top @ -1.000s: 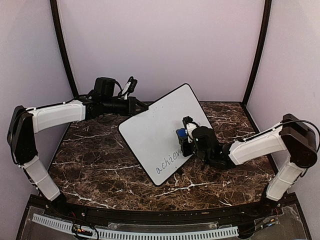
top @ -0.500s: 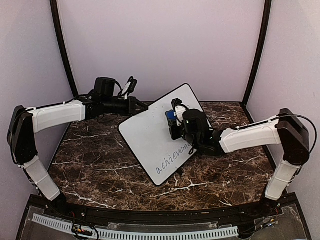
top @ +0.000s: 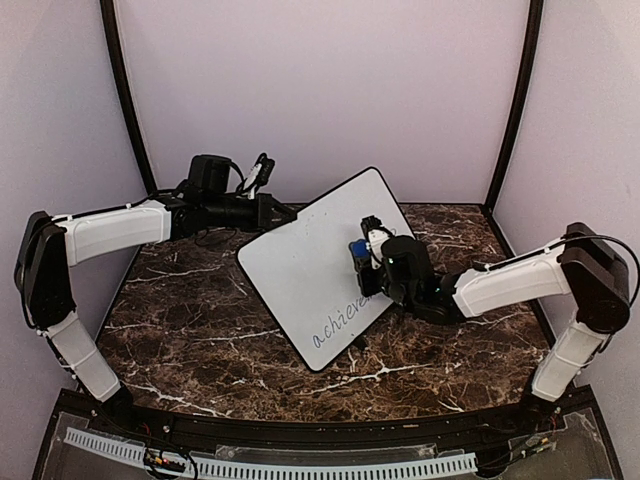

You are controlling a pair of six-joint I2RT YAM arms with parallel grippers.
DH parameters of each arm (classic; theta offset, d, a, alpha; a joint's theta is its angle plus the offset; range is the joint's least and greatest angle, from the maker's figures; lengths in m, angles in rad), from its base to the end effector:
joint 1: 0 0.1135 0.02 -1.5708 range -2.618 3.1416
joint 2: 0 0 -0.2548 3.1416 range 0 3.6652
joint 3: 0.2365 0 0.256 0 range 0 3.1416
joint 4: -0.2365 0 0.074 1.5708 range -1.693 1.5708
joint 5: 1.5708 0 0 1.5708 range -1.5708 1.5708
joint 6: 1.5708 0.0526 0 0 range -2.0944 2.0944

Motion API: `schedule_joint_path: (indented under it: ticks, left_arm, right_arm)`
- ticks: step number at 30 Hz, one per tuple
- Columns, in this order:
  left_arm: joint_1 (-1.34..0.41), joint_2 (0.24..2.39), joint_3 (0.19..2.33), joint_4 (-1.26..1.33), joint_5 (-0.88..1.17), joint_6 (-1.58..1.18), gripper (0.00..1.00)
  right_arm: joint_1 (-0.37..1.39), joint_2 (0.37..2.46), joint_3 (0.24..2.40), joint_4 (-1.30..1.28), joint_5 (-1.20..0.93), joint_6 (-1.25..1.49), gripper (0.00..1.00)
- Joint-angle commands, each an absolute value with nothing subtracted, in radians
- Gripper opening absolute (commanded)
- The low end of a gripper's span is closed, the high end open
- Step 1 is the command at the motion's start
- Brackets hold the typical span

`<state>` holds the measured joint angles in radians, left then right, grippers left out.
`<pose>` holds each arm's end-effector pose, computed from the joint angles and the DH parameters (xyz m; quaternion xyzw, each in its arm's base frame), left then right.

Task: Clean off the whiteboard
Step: Erase the whiteboard at the center of the board.

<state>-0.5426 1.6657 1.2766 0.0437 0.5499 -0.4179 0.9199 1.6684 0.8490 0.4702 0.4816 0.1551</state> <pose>0.3361 -0.2347 0.2880 0.2049 0.7761 -0.4527 0.3882 0.2447 0.2811 0.1849 -0.1700 0.7891 0.1173 0.5785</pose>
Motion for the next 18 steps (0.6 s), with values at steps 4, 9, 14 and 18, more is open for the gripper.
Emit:
schedule_joint_path:
  ticks: [4, 9, 14, 18]
  left_arm:
    - [-0.607, 1.665, 1.266, 0.006, 0.628, -0.375, 0.00]
    - [-0.610, 1.664, 1.266, 0.006, 0.625, -0.372, 0.00]
    - [-0.610, 1.665, 1.267, 0.005, 0.619, -0.368, 0.00]
    - [-0.611, 1.669, 1.267, 0.005, 0.622, -0.369, 0.00]
  right_arm:
    - [0.851, 1.617, 0.803, 0.313, 0.445, 0.218, 0.24]
    - [0.757, 1.676, 0.929, 0.121, 0.430, 0.195, 0.24]
    - [0.681, 1.730, 1.008, 0.020, 0.397, 0.177, 0.24]
    - [0.659, 1.742, 1.031, 0.009, 0.410, 0.140, 0.24]
